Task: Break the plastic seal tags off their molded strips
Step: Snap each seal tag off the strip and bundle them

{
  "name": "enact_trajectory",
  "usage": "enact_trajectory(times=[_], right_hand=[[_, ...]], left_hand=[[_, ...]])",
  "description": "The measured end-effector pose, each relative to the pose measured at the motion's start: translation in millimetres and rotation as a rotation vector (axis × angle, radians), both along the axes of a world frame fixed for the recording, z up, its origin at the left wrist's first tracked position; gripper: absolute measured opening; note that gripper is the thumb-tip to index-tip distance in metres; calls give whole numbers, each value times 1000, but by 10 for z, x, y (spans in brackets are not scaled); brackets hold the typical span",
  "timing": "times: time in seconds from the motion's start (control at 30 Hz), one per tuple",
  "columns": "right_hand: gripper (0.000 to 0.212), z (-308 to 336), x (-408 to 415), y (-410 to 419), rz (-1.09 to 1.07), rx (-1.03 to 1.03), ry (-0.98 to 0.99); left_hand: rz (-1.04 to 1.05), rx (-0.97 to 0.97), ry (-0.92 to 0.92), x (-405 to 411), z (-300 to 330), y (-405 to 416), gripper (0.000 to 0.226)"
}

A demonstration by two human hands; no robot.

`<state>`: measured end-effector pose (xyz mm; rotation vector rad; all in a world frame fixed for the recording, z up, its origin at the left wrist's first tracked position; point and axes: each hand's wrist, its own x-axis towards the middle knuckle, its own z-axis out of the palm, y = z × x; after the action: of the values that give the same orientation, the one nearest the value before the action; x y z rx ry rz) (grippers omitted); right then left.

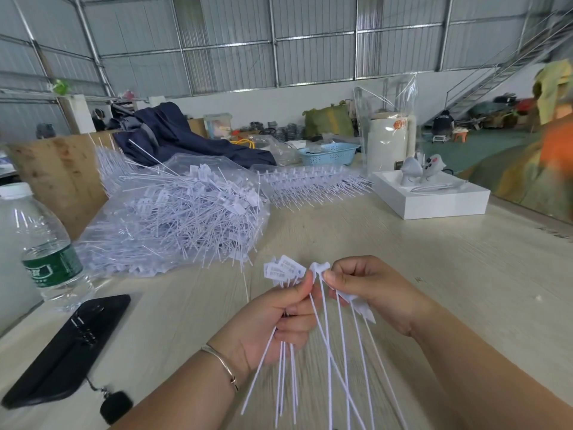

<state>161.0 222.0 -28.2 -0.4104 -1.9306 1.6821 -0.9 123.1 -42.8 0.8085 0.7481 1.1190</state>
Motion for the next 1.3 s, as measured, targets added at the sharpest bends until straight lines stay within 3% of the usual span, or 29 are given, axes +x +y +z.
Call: enact_trajectory(times=[0.13, 0.37, 0.47, 0.57, 0.83, 0.93, 1.03, 1.1, 1.17, 1.3], right_hand=[[29, -51, -49, -40, 75, -76, 73], [74, -94, -96, -79, 71, -74, 55], [87, -84, -89, -55, 56, -30, 19], [92, -80, -86, -37, 31, 24, -23], [70, -25, -61, -47, 111, 51, -10], [61, -24, -61, -54, 112, 23, -2], [48, -17, -54, -29, 37, -8, 49], [36, 9, -41, -14, -65, -24, 108], [39, 19, -28, 20, -168, -7, 145], [27, 4, -30, 47, -247, 100, 185]], left_hand=[[-39, -8, 53, 35, -27, 8, 38], [-45, 20, 275, 27, -10, -19, 49], [-19, 10, 291, 26, -6, -8, 63], [18, 12, 317, 34, -5, 4, 64], [25, 47, 385, 33, 89, 2, 86], [22, 74, 302, 16, 58, 5, 72], [86, 99, 132, 19, 50, 25, 40], [206, 83, 41, 18, 63, 37, 40], [315, 80, -3, 2, 74, 44, 43], [431, 84, 17, -23, 85, 53, 30]])
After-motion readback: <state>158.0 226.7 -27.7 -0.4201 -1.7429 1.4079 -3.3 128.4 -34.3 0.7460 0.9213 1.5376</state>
